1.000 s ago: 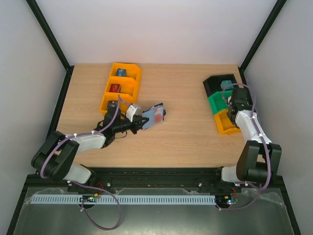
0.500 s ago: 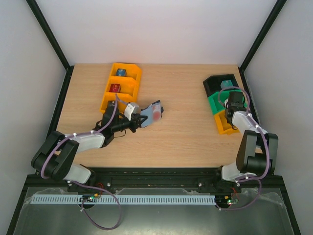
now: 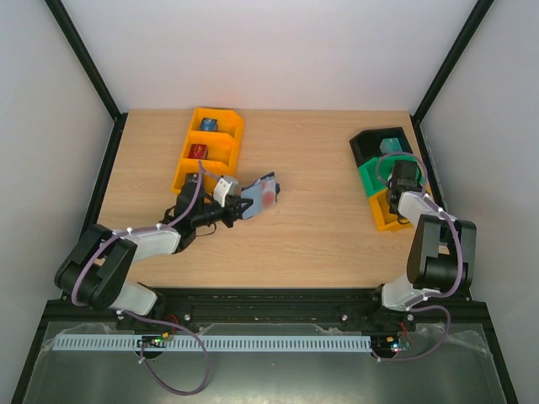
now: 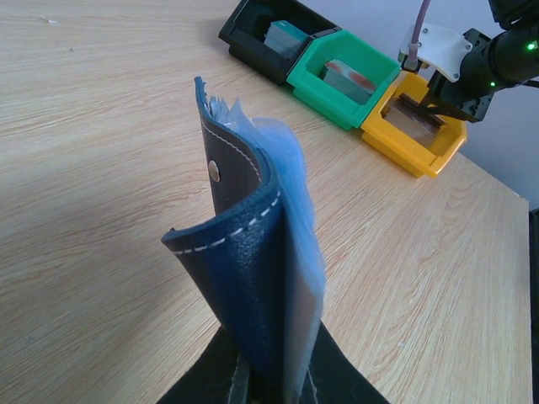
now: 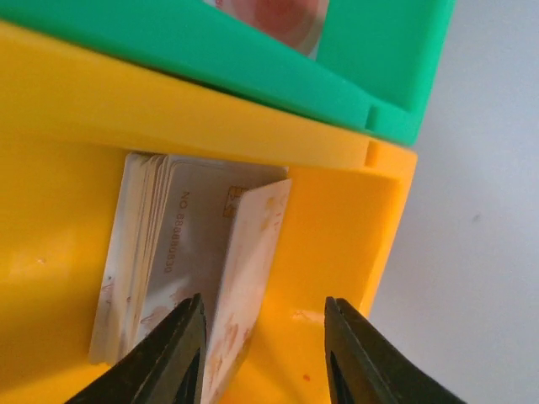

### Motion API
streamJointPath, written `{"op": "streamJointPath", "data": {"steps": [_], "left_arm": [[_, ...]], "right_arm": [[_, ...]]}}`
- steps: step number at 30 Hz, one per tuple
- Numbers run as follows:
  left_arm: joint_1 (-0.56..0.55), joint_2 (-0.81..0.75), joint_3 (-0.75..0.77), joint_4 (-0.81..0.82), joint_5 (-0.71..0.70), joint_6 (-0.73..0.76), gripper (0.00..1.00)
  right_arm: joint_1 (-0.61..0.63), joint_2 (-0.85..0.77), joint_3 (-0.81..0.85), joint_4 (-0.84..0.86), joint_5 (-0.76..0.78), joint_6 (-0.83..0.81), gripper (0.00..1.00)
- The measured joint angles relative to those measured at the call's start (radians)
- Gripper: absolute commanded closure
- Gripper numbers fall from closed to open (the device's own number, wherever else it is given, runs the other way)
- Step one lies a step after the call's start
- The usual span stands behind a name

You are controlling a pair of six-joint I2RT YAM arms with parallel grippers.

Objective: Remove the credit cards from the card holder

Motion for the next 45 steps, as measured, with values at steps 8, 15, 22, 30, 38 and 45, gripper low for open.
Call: {"op": "streamJointPath", "data": {"steps": [8, 15, 22, 30, 38, 45], "left_arm": [[0.000, 0.003, 0.000, -0.001, 0.000, 0.002, 0.98], [0.000, 0.003, 0.000, 0.000, 0.004, 0.005, 0.98], [0.000, 0.003, 0.000, 0.000, 0.003, 0.005, 0.98], [0.000, 0.002, 0.000, 0.000, -0.002, 0.007, 0.98], [0.000, -0.002, -0.005, 0.000, -0.009, 0.016, 0.98], [0.000, -0.002, -0.005, -0.004, -0.018, 0.031, 0.98]], "right_arm": [[0.000, -0.058, -0.001, -0.055, -0.027, 0.008, 0.35], [-0.002, -0.124, 0.035, -0.163, -0.108, 0.037, 0.22], [-0.078, -0.127, 0.184, -0.191, -0.313, 0.527, 0.58], [-0.150, -0.130, 0.157, -0.228, -0.432, 1.160, 0.88], [-0.170, 0.022, 0.156, -0.296, -0.468, 1.356, 0.98], [-0.181, 0.098, 0.169, -0.306, -0.502, 1.395, 0.98]]}}
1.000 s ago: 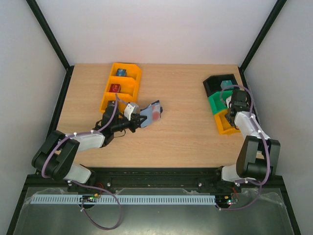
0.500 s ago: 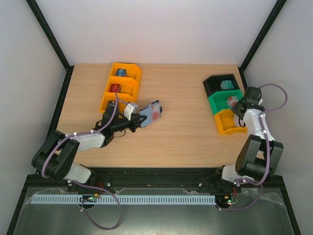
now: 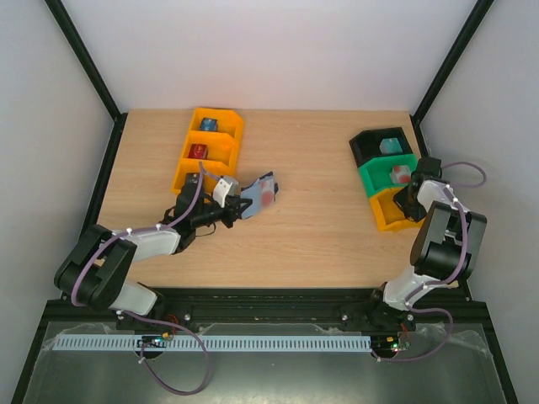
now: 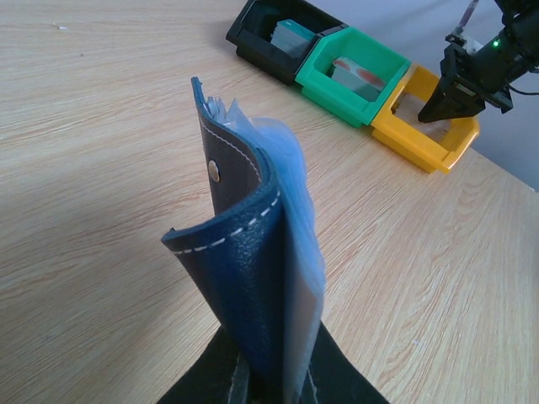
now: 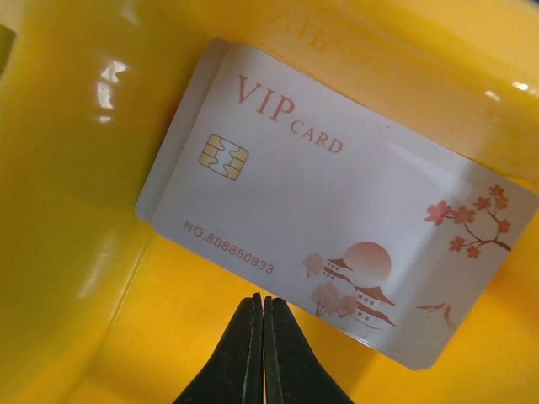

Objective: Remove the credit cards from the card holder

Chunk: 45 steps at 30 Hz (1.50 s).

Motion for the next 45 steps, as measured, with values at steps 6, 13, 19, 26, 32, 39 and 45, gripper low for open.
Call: {"op": "streamJointPath", "data": {"steps": [6, 13, 19, 26, 32, 39, 45], "left_arm": [[0.000, 0.000, 0.000, -0.003, -0.003, 0.004, 0.98], [0.004, 0.000, 0.010, -0.005, 0.015, 0.014, 0.98], [0.027, 0.000, 0.092, -0.003, 0.086, -0.005, 0.98], [0.038, -0.103, 0.172, -0.018, 0.195, -0.013, 0.98], [0.048, -0.274, 0.242, -0.064, 0.267, -0.032, 0.98], [0.042, -0.441, 0.318, -0.218, 0.326, -0.037, 0.98], [0.002, -0.529, 0.349, -0.364, 0.337, -0.007, 0.98]], "right_arm": [[-0.004, 0.028, 0.012, -0.006, 0.052, 0.002, 0.99], [-0.011, 0.033, 0.067, -0.011, 0.040, -0.029, 0.98], [0.011, -0.080, 0.200, -0.040, -0.060, -0.105, 0.84], [0.179, -0.342, 0.273, 0.056, -0.483, -0.260, 0.31], [0.390, -0.460, 0.227, 0.340, -0.927, -0.168, 0.01], [0.649, -0.492, 0.223, 0.410, -1.104, -0.151, 0.01], [0.763, -0.543, 0.205, 0.408, -1.117, -0.180, 0.00]]}}
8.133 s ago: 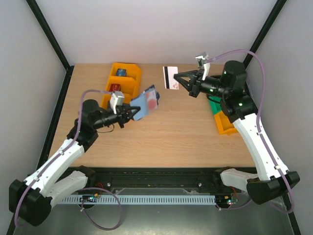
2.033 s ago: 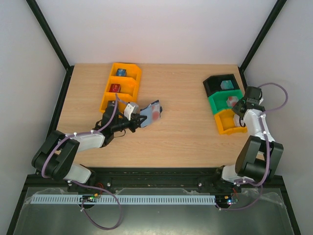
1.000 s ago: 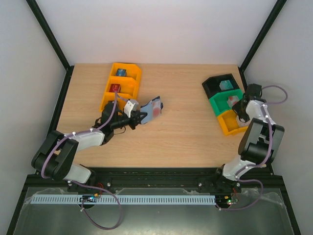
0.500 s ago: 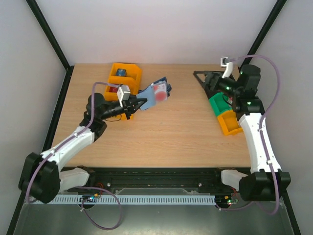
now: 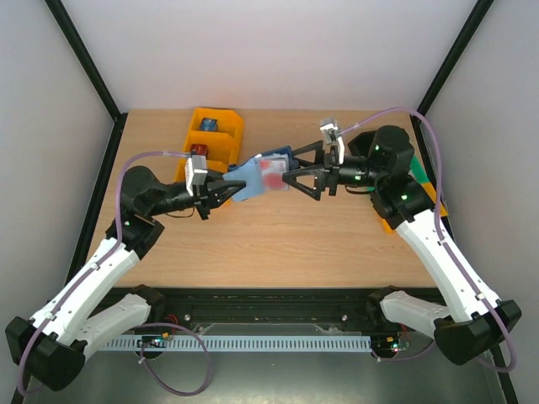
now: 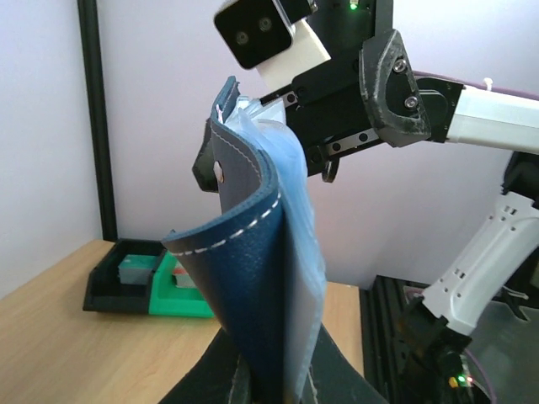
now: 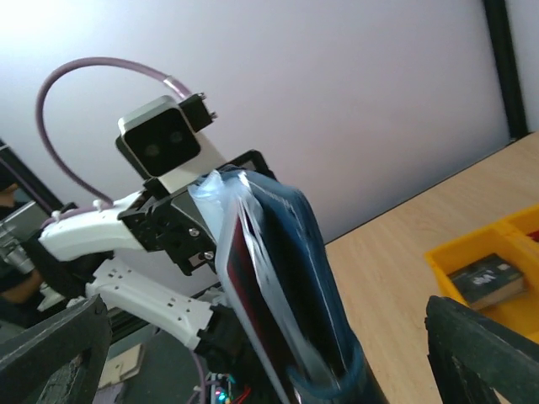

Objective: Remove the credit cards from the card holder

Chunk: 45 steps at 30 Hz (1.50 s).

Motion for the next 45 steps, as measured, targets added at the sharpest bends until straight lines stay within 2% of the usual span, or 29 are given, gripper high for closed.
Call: {"op": "streamJointPath", "data": {"steps": [2, 3, 4, 7, 10, 11, 12, 13, 15, 16, 18, 22, 25, 27, 31, 35, 38, 42, 45], "left_arm": [[-0.014, -0.011, 0.004, -0.034, -0.001, 0.005, 0.98], [-0.020, -0.013, 0.005, -0.044, -0.001, 0.006, 0.98], [-0.026, -0.015, 0.005, -0.055, -0.001, 0.007, 0.98], [-0.038, -0.017, 0.010, -0.088, -0.001, 0.008, 0.98], [-0.040, -0.019, 0.017, -0.101, -0.003, 0.007, 0.98], [-0.040, -0.020, 0.019, -0.103, -0.004, 0.007, 0.98], [-0.040, -0.021, 0.019, -0.106, -0.005, 0.005, 0.97], [-0.040, -0.021, 0.019, -0.111, -0.006, 0.002, 0.88], [-0.042, -0.021, 0.019, -0.116, -0.024, -0.011, 0.57], [-0.042, -0.023, 0.019, -0.115, -0.042, -0.016, 0.47], [-0.043, -0.032, 0.017, -0.116, -0.117, -0.037, 0.40], [-0.037, -0.053, 0.008, -0.131, -0.385, -0.068, 0.41], [-0.016, -0.054, -0.007, -0.143, -0.520, -0.049, 0.50], [-0.006, -0.056, -0.020, -0.143, -0.542, -0.031, 0.55], [-0.037, -0.060, -0.038, -0.131, -0.465, -0.018, 0.60], [-0.101, -0.055, -0.058, -0.100, -0.376, -0.048, 0.61], [-0.130, -0.038, -0.066, -0.081, -0.351, -0.077, 0.60], [-0.123, -0.032, -0.071, -0.091, -0.397, -0.083, 0.58], [-0.107, -0.042, -0.071, -0.112, -0.441, -0.061, 0.52]], "right_arm": [[0.038, -0.002, -0.002, -0.001, 0.008, -0.008, 0.07], [0.058, -0.001, -0.003, -0.003, 0.019, -0.016, 0.14], [0.073, 0.001, -0.004, -0.007, 0.027, -0.021, 0.24], [0.102, 0.006, -0.006, -0.013, 0.048, -0.033, 0.64], [0.108, 0.007, -0.013, -0.014, 0.069, -0.026, 0.93], [0.108, 0.007, -0.017, -0.011, 0.075, -0.023, 0.98], [0.108, 0.007, -0.021, -0.007, 0.080, -0.018, 0.98], [0.108, 0.007, -0.023, -0.005, 0.085, -0.018, 0.98], [0.108, 0.007, -0.025, -0.007, 0.095, -0.009, 0.98], [0.108, 0.007, -0.025, -0.010, 0.107, -0.007, 0.98], [0.109, 0.006, -0.025, -0.025, 0.156, -0.008, 0.98], [0.111, 0.009, -0.018, -0.110, 0.373, -0.008, 0.98], [0.122, 0.044, 0.029, -0.218, 0.632, 0.005, 0.98], [0.143, 0.087, 0.069, -0.290, 0.828, 0.023, 0.98], [0.218, 0.165, 0.117, -0.375, 1.044, 0.039, 0.98], [0.284, 0.217, 0.146, -0.386, 1.067, 0.037, 0.98], [0.301, 0.225, 0.142, -0.348, 0.970, 0.033, 0.98], [0.301, 0.196, 0.105, -0.238, 0.803, 0.025, 0.98], [0.301, 0.152, 0.071, -0.177, 0.677, 0.020, 0.98]]}}
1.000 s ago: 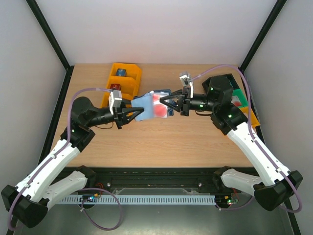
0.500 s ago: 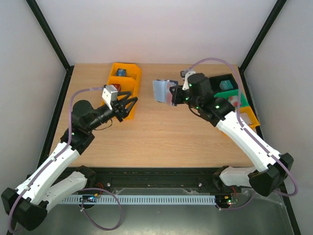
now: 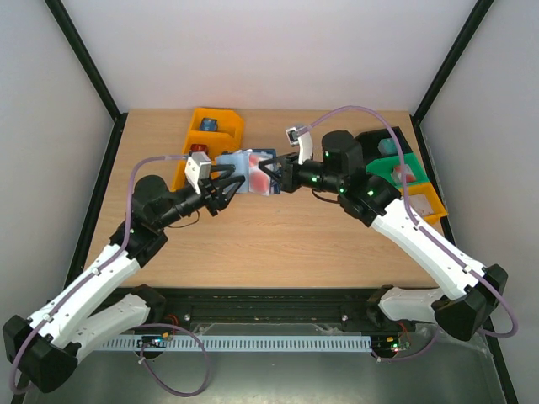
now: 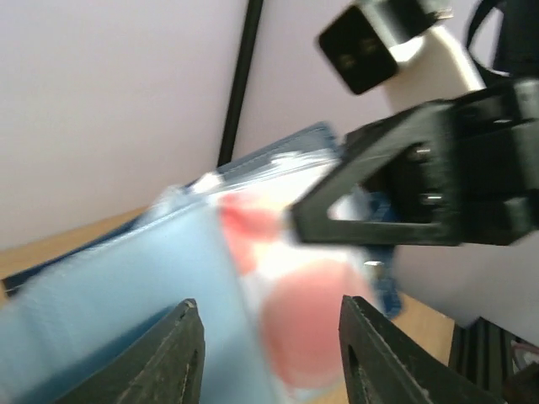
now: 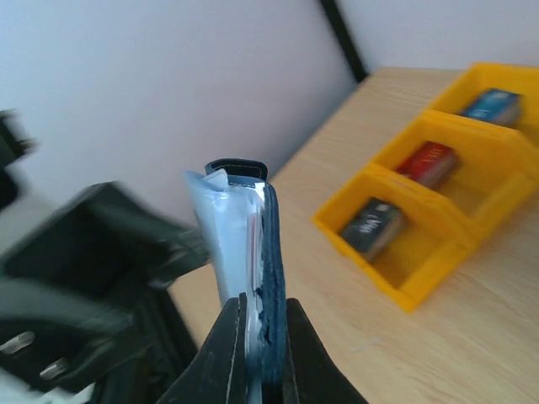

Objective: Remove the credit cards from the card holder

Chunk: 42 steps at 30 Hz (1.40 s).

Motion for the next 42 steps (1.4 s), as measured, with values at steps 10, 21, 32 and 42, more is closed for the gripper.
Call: {"op": "streamJointPath", "data": {"steps": [10, 21, 32, 42], "left_arm": [[0.083, -0.056, -0.006, -0.033, 0.002, 0.043, 0.17], [0.162, -0.083, -0.046, 0.001, 0.261, -0.020, 0.11], [0.158, -0.085, -0.068, 0.120, 0.455, -0.102, 0.98], [0.159, -0.094, -0.069, 0.056, 0.200, -0.063, 0.98]], "right_arm": [[-0.017, -0.018, -0.002, 0.066, -0.300, -0.063, 0.99], [-0.057, -0.022, 0.017, 0.072, -0.530, -0.088, 0.98], [-0.072, -0.022, 0.017, 0.117, -0.561, -0.092, 0.59], [-0.151, -0.103, 0.016, 0.068, -0.280, -0.137, 0.40]]}}
